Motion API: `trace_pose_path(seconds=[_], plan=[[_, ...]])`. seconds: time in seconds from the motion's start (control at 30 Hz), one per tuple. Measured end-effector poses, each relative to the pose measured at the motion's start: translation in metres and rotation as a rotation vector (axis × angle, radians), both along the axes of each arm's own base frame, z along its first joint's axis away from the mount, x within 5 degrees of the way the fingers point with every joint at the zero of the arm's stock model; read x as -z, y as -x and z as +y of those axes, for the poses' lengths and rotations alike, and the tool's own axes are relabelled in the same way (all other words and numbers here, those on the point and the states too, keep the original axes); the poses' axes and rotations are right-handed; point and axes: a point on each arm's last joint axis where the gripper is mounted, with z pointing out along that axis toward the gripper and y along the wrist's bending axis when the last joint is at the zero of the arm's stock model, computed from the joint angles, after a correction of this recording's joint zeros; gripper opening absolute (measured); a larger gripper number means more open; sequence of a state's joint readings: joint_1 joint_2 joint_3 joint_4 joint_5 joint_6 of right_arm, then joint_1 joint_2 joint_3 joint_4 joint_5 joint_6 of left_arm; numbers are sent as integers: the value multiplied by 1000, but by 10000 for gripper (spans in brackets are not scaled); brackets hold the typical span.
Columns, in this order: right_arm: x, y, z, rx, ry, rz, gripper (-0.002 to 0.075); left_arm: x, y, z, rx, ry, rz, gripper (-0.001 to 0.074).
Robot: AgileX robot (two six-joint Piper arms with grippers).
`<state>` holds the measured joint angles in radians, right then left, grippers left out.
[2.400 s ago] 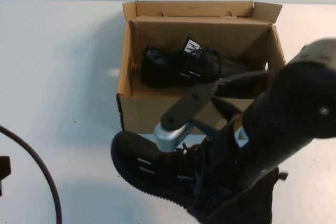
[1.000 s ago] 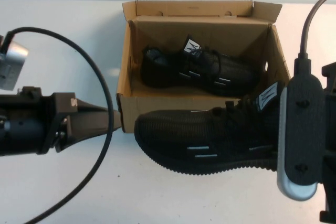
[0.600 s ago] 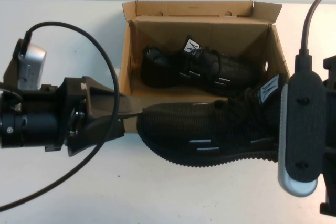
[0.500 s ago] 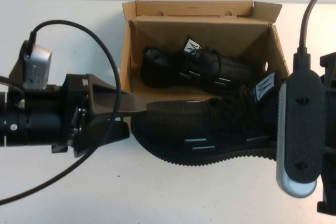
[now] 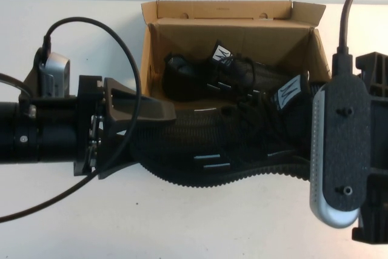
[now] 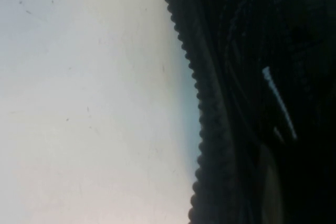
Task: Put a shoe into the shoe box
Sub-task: Hand over the shoe
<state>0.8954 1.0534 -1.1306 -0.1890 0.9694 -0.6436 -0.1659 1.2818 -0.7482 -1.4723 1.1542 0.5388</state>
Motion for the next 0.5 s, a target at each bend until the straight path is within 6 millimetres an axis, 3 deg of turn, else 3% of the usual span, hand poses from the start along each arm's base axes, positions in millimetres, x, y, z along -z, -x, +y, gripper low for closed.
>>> trace_pose_path(seconds=[0.33,0.5], plan=[[6,-8,10,-12,6,-1,-3,-1,1,0,15,6,-13,532],[7,-10,13,-15,0,-6,-3,1,-1,1,2,-11,-21,408]])
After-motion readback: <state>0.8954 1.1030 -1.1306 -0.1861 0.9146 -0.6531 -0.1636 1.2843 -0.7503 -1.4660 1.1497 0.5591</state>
